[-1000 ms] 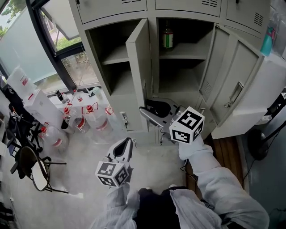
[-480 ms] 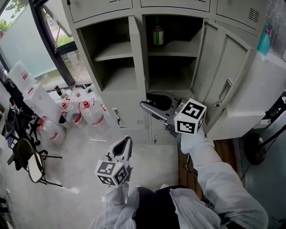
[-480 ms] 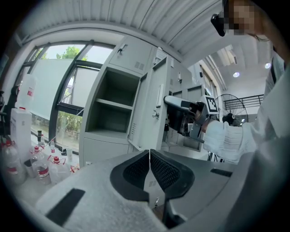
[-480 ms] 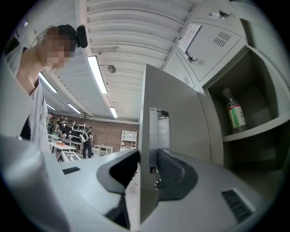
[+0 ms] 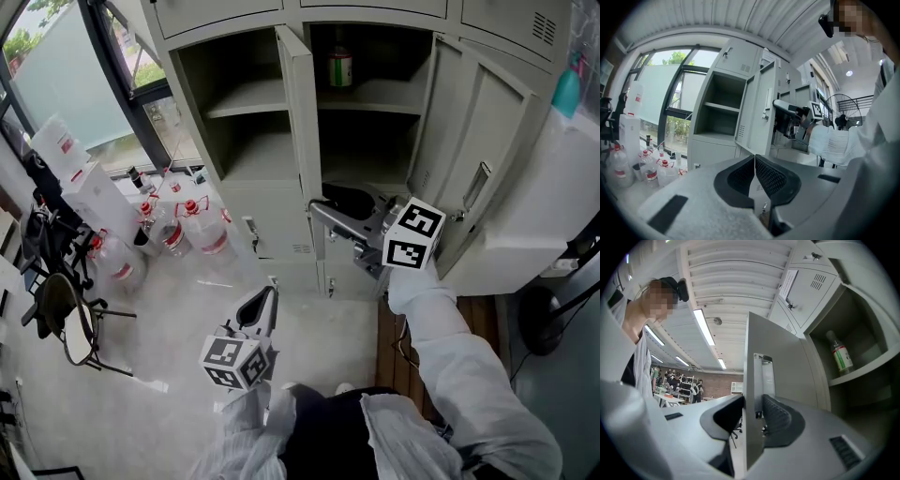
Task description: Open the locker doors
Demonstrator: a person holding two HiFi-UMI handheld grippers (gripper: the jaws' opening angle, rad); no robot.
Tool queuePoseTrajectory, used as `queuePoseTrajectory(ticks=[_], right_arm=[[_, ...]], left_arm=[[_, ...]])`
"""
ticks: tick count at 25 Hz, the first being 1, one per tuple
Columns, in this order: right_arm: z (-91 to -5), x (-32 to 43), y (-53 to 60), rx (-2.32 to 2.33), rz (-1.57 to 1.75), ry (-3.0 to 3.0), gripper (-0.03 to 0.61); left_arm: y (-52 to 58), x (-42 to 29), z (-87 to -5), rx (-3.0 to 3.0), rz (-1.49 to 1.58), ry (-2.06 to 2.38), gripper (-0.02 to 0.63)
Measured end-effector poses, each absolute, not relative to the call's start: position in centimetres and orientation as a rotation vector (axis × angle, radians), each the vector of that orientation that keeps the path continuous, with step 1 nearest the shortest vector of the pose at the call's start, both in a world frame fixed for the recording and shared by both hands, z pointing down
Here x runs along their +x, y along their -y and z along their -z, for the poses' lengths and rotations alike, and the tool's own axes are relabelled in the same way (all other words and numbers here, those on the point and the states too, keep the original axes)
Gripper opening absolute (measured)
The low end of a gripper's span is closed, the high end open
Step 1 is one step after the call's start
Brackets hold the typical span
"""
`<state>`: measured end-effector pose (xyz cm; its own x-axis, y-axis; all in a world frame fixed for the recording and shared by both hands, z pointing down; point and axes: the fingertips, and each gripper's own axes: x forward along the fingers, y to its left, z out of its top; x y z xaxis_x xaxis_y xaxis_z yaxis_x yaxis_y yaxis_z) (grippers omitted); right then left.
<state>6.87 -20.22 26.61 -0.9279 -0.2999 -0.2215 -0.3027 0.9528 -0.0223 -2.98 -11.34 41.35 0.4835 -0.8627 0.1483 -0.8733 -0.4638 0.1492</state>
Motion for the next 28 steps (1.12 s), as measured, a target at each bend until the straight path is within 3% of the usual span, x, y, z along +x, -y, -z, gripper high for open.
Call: queuePoseTrajectory(ticks=[10,17,28], right_arm=[[-26.6,7.1,20.3,-0.507,-0.055,-2.848,0.124],[-26.8,8.4,20.1,-0.662,-0.120,-2.800,0.199],[-28.3,10.2,19.6,-0.742,-0.103,-2.752,0.202]], left_arm=[[11.2,-2.2,-40.9,2.534,-0.066,1.505,0.014],[11.6,-1.5,-41.2,2.539,-0.076,1.498,0.014],[11.8,0.2,-42.1,2.543,-0.107,1.454,0.014]])
